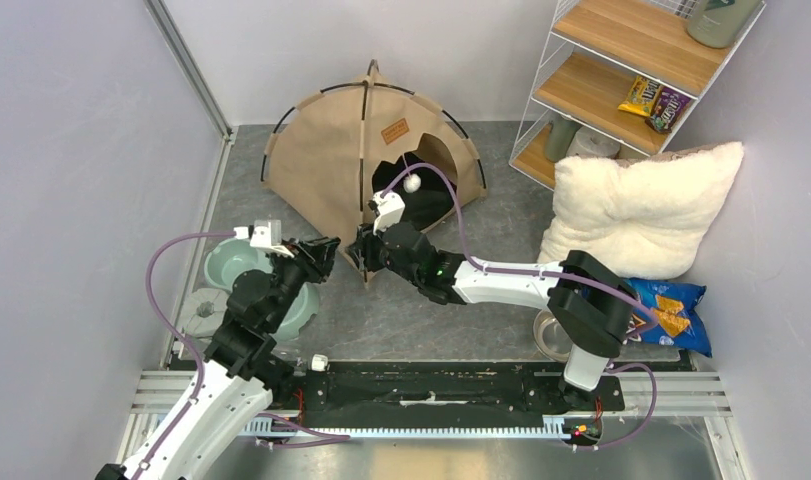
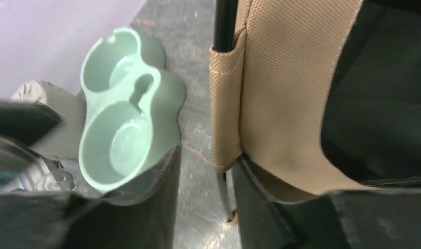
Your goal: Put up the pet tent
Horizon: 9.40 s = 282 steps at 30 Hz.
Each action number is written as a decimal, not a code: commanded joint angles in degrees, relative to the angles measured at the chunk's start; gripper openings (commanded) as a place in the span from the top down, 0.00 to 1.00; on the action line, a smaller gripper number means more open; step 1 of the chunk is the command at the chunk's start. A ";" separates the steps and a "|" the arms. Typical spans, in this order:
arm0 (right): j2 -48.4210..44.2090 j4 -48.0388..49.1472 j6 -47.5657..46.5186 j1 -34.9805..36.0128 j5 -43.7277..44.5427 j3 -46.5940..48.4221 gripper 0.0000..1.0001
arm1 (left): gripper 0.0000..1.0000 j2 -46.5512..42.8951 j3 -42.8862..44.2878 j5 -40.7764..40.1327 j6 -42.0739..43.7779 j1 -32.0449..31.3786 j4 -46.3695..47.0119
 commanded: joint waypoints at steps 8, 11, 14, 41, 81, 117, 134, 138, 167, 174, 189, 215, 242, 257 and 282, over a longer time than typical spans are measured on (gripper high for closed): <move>-14.07 -19.90 7.56 -0.17 1.66 -2.80 0.19 | 0.53 2.79 7.07 1.34 -0.11 -0.10 0.16; -18.28 -26.65 7.57 -0.18 2.90 -3.15 0.13 | 0.51 6.04 8.81 5.71 0.56 -0.05 3.28; -21.63 -33.19 8.24 -0.16 5.46 -2.94 0.10 | 0.50 9.77 10.88 9.81 0.41 -0.10 5.63; -40.88 -66.96 20.47 -0.97 32.61 3.21 0.24 | 0.86 37.61 24.97 9.86 12.29 -1.22 8.70; -30.62 -60.54 3.47 -41.15 29.63 3.05 0.03 | 0.34 36.72 37.27 14.40 36.26 15.44 -8.88; -39.37 -55.07 -9.70 -45.35 -20.80 18.39 1.00 | 0.12 22.20 42.68 16.44 22.56 15.44 -27.69; -40.34 -60.42 -6.81 -43.33 -57.69 19.31 1.00 | 0.21 23.75 31.94 10.82 13.72 15.44 -16.85; -40.36 -54.00 -2.33 -40.02 -64.12 16.30 1.00 | 0.21 23.92 28.23 2.58 12.57 15.44 -12.02; -5.10 -58.85 -8.00 -23.12 -60.57 36.84 1.00 | 0.55 33.80 23.44 3.35 12.43 15.44 -2.07; -2.90 -70.38 -8.84 -23.12 -46.58 47.31 1.00 | 0.61 34.19 23.71 3.28 13.06 15.43 -2.51; 6.77 -69.87 -14.25 -23.05 -52.15 46.76 1.00 | 0.67 34.82 23.89 4.03 13.02 15.44 -2.55; 12.90 -33.51 -2.36 -13.99 -3.22 21.26 0.60 | 0.93 35.34 24.13 5.89 12.59 15.42 -2.18; 0.72 -39.15 1.13 -12.04 4.10 17.83 0.03 | 0.98 35.75 24.56 7.63 11.88 15.44 -2.28; -5.00 -23.50 -3.44 -12.04 -3.83 11.28 0.24 | 0.98 35.93 25.05 8.16 11.93 15.44 -2.84; -4.13 -31.11 3.49 -12.85 -2.13 16.07 0.04 | 0.98 36.35 24.79 9.42 11.71 15.44 -1.68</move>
